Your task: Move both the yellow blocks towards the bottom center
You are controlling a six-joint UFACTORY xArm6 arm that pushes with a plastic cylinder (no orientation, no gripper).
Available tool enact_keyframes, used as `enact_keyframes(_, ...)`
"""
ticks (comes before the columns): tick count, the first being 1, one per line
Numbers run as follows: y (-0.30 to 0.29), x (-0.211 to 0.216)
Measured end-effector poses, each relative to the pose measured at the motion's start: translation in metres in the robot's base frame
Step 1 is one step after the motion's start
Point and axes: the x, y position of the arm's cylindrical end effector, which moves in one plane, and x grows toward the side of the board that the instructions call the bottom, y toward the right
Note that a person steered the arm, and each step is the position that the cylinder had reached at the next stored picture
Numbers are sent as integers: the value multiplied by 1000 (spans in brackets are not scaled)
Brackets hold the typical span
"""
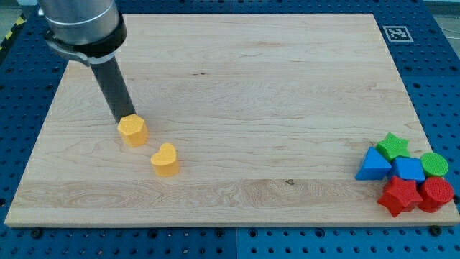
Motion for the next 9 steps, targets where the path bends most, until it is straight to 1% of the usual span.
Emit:
enact_keyframes(3, 0, 43)
enact_keyframes(4, 1, 49)
enact_keyframes(5, 12, 56)
enact_keyframes(8, 52, 99)
enact_keyframes(9, 59, 106)
